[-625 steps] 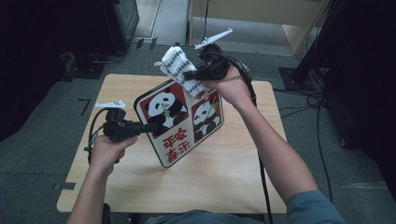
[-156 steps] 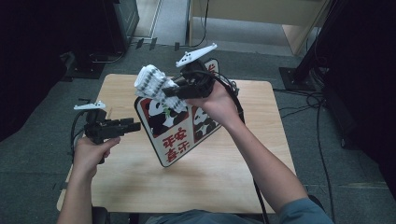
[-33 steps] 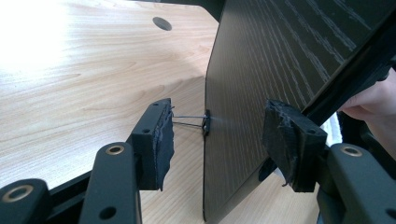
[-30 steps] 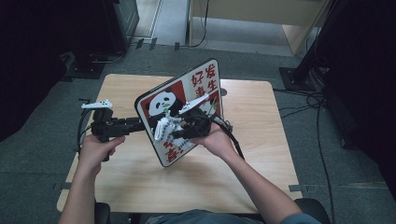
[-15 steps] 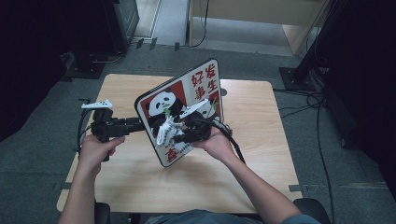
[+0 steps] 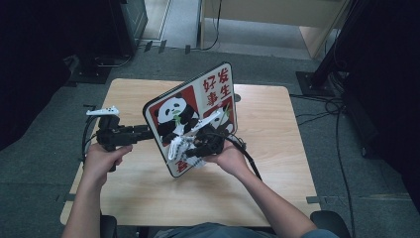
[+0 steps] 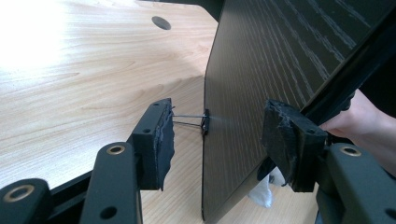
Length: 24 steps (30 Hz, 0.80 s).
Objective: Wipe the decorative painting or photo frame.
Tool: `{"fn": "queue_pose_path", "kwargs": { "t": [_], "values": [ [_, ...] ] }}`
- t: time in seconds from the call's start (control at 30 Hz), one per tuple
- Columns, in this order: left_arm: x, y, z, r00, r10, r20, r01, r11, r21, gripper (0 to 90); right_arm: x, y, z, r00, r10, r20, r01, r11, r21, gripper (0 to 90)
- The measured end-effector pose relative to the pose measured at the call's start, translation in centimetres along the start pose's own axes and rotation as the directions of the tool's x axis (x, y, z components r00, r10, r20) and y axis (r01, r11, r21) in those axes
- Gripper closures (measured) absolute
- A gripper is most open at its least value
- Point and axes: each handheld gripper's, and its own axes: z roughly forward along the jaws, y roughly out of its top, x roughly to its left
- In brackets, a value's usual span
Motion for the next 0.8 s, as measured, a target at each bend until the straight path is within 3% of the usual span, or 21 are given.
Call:
{"fn": "queue_pose_path", "kwargs": {
  "t": [0.8],
  "values": [
    [0.1,-0.1,0.1,1.0000,-0.003,-0.005,0.003,1.0000,0.003,44.1,-0.8,-2.9,2.7,0.9989,0.045,-0.012,-0.044,0.996,0.077,77.6]
  ]
}}
